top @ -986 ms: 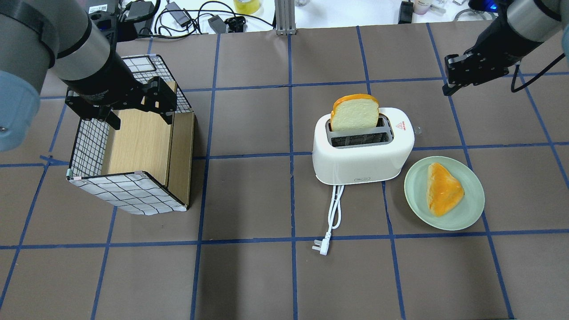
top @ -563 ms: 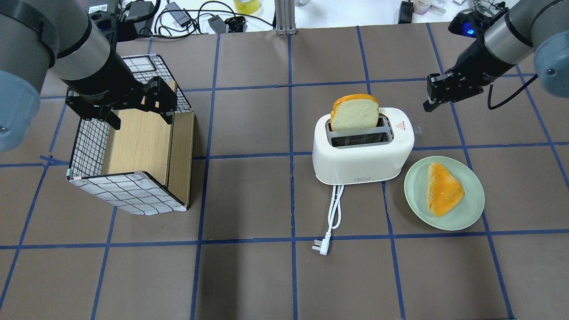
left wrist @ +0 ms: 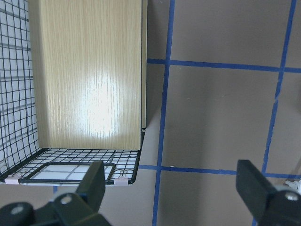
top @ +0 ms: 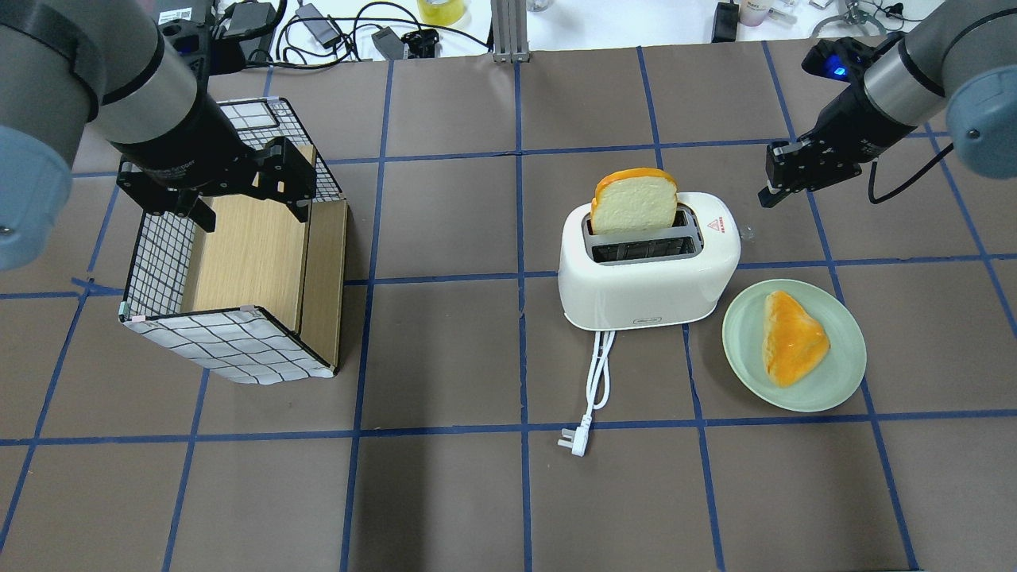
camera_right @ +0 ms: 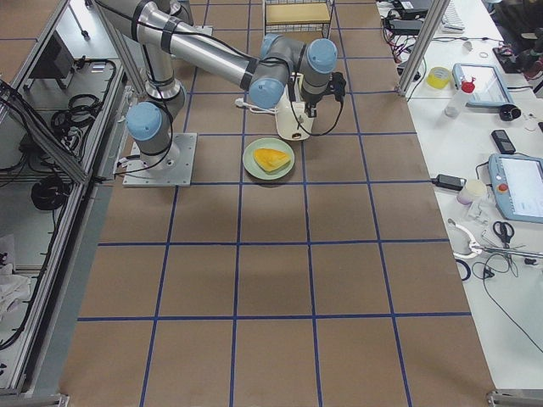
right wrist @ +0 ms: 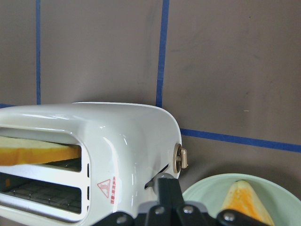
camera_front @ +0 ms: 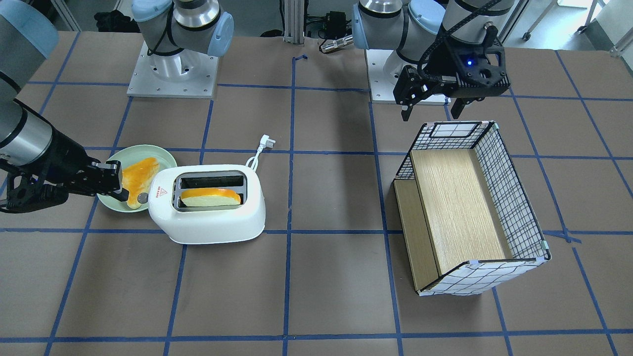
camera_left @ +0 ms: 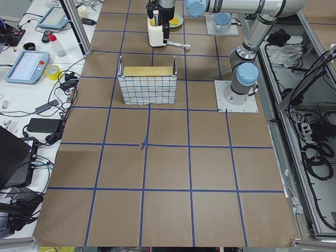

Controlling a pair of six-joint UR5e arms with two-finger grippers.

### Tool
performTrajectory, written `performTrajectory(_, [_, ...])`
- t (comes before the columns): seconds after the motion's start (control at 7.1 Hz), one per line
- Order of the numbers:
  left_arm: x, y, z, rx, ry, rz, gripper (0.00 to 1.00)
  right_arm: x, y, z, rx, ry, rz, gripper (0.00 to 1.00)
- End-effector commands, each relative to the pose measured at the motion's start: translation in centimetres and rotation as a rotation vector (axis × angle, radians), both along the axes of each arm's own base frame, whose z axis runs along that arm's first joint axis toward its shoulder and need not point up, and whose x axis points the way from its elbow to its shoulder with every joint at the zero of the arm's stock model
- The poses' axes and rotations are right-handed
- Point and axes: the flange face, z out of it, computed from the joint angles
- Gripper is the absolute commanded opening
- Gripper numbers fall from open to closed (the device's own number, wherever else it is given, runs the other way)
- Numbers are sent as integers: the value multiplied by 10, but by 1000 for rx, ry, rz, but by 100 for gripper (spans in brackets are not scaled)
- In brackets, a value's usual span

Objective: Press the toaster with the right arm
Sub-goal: 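Lower the right gripper onto the toaster's side lever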

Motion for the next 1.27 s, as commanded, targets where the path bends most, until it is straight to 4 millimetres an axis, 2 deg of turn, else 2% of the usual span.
performTrajectory(0.0, [0, 0, 0, 0, -1, 0, 100, 2, 1, -11, 12, -56, -8, 0])
performTrajectory(0.56, [0, 0, 0, 0, -1, 0, 100, 5, 7, -21, 35, -75, -14, 0])
performTrajectory(0.85, [0, 0, 0, 0, -1, 0, 100, 7, 15, -42, 72, -82, -13, 0])
performTrajectory(1.13, [0, 0, 0, 0, -1, 0, 100, 8, 17, -45, 79, -85, -14, 0])
